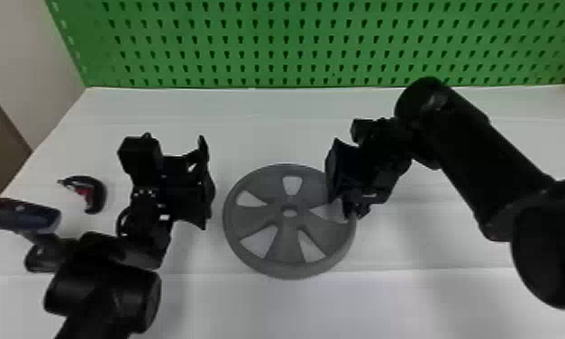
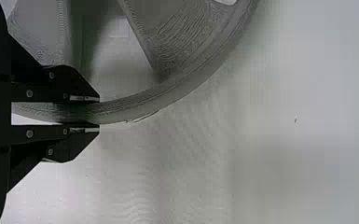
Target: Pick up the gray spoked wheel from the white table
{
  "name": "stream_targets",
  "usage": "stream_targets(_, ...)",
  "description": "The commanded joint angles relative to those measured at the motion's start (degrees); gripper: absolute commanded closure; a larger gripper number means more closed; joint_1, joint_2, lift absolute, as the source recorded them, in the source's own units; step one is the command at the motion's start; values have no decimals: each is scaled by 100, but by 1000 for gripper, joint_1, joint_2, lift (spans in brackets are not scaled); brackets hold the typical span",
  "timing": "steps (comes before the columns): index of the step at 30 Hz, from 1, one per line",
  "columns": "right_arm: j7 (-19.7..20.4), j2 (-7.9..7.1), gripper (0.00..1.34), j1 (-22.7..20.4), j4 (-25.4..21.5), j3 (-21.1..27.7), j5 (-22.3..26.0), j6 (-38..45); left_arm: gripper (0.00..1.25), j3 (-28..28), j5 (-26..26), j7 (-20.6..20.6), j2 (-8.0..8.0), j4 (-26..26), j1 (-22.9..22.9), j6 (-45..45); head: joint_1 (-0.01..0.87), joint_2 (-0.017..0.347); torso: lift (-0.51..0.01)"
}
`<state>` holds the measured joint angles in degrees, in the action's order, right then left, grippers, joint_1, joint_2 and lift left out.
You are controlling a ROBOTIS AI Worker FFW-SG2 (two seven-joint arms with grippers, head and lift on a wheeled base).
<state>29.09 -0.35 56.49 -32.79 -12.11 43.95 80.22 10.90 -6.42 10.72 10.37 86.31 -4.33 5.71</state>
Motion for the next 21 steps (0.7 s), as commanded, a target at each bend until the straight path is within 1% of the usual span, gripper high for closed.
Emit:
stream_targets(1,0,0,1124,2,-8,-11,0,2,213,-9,0,0,0,0,2,0,770,44,-98)
stream_targets(5,0,-9,1122,20,-34,7,-18,55,213,-9,0,0,0,0,2,0,770,44,-98)
stream_targets(8,9,-18,1122,73,-113,156,-114,195,213,-18,0,0,0,0,20,0,770,44,-98)
stream_targets(13,0,-35,1122,134,-465,481,-448,538,213,-27,0,0,0,0,37,0,770,44,-98)
stream_targets(17,9,-62,1122,152,-737,701,-545,811,213,-44,0,0,0,0,55,0,770,44,-98)
stream_targets(21,0,-53,1122,187,-1001,868,-765,986,213,-62,0,0,0,0,73,0,770,44,-98)
